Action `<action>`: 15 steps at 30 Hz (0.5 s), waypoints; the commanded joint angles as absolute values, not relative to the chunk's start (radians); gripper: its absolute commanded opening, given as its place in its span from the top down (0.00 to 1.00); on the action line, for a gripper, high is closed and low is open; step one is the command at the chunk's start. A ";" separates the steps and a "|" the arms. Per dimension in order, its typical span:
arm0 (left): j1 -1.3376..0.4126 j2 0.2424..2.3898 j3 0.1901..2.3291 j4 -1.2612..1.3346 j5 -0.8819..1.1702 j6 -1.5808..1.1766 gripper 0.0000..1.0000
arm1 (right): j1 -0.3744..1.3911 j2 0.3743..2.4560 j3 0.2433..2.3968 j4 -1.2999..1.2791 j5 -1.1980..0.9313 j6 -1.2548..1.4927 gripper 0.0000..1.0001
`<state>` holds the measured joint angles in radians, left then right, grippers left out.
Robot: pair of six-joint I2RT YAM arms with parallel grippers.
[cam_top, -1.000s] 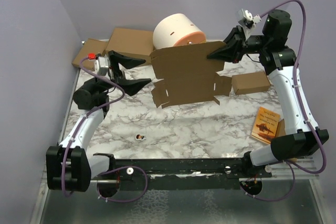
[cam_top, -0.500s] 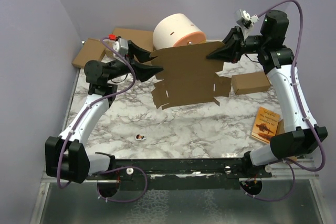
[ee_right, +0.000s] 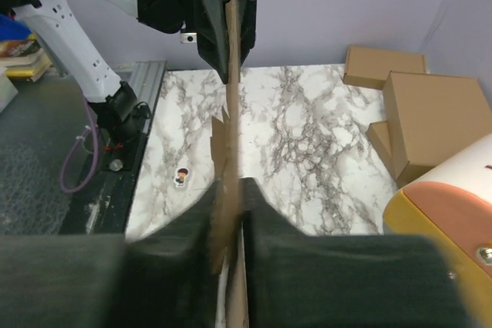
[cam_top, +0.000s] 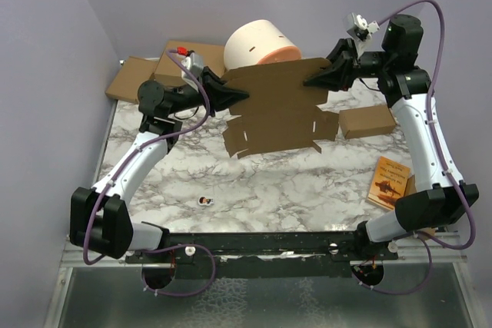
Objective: Fold the paper box
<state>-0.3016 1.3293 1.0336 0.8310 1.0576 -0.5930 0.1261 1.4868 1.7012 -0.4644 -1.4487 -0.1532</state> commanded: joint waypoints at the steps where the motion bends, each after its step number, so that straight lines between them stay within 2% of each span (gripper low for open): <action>1: -0.300 1.326 1.043 0.896 1.003 -0.652 1.00 | 0.134 1.496 1.697 -0.479 -1.426 -0.142 0.60; 2: -0.295 1.321 1.041 0.883 0.990 -0.654 1.00 | 0.130 1.493 1.698 -0.480 -1.423 -0.141 0.40; 3: -0.288 1.318 1.038 0.868 0.977 -0.657 1.00 | 0.121 1.488 1.701 -0.482 -1.424 -0.141 0.27; 5: -0.267 1.299 1.022 0.846 0.949 -0.673 1.00 | 0.083 1.469 1.693 -0.474 -1.425 -0.136 0.13; 7: -0.236 1.269 0.988 0.837 0.904 -0.701 1.00 | -0.002 1.432 1.646 -0.411 -1.440 -0.089 0.08; 10: -0.195 1.213 0.932 0.807 0.811 -0.717 1.00 | -0.108 1.353 1.499 -0.219 -1.455 0.044 0.08; 13: -0.182 1.165 0.888 0.800 0.697 -0.740 1.00 | -0.123 1.297 1.368 -0.208 -1.380 0.026 0.08; 15: -0.184 1.146 0.866 0.831 0.648 -0.777 1.00 | -0.123 1.269 1.226 -0.099 -1.331 0.112 0.08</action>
<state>-0.1841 1.2087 0.8940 0.7914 0.8185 -0.7063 -0.1341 1.3357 1.4071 -0.2794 -1.4170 -0.0128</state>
